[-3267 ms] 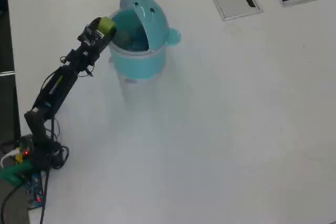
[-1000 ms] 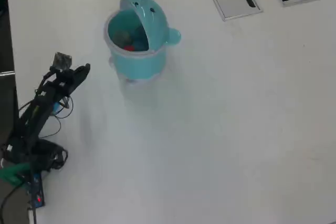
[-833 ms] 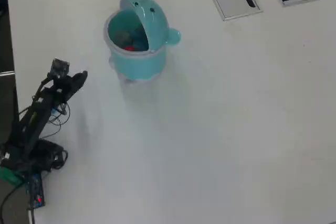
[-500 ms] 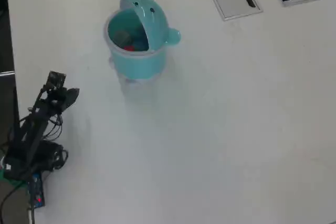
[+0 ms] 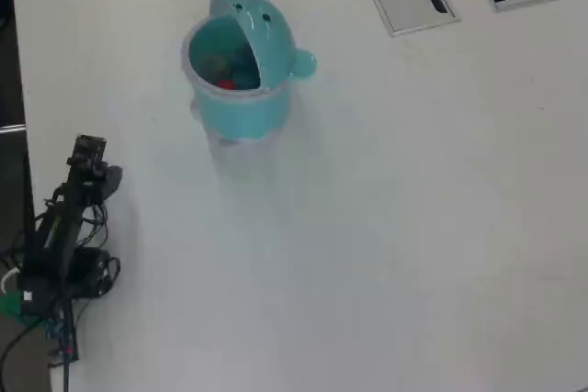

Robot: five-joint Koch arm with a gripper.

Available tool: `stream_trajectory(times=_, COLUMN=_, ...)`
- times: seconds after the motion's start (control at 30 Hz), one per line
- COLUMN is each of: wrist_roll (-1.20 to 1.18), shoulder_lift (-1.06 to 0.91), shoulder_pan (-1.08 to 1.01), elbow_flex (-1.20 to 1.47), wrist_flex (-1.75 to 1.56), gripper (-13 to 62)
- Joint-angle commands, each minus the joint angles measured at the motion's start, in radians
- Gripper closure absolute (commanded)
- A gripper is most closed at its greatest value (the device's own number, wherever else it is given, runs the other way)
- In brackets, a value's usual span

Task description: Grasp RGB lego blocks and put them in the bin one by one.

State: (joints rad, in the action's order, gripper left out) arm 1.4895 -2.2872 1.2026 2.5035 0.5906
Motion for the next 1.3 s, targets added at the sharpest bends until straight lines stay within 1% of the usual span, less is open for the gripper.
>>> stream_trajectory(times=0.0, wrist_roll=0.0, shoulder_lift=-0.046, shoulder_pan=0.015, elbow_flex=-0.017, wrist_flex=-0.003, gripper=16.2)
stream_trajectory(times=0.4, wrist_roll=0.0, shoulder_lift=-0.043, shoulder_pan=0.126, elbow_flex=0.084, wrist_flex=-0.043, gripper=16.2)
stream_trajectory(times=0.7, wrist_roll=0.0, shoulder_lift=-0.017, shoulder_pan=0.147, elbow_flex=0.126, wrist_flex=-0.13, gripper=16.3)
stream_trajectory(times=1.0, wrist_roll=-0.025, shoulder_lift=0.112, shoulder_pan=0.202, elbow_flex=0.123, wrist_flex=-0.261, gripper=16.3)
stream_trajectory(times=1.27, wrist_roll=-0.02, shoulder_lift=0.196, shoulder_pan=0.206, elbow_flex=0.094, wrist_flex=-0.298, gripper=16.4)
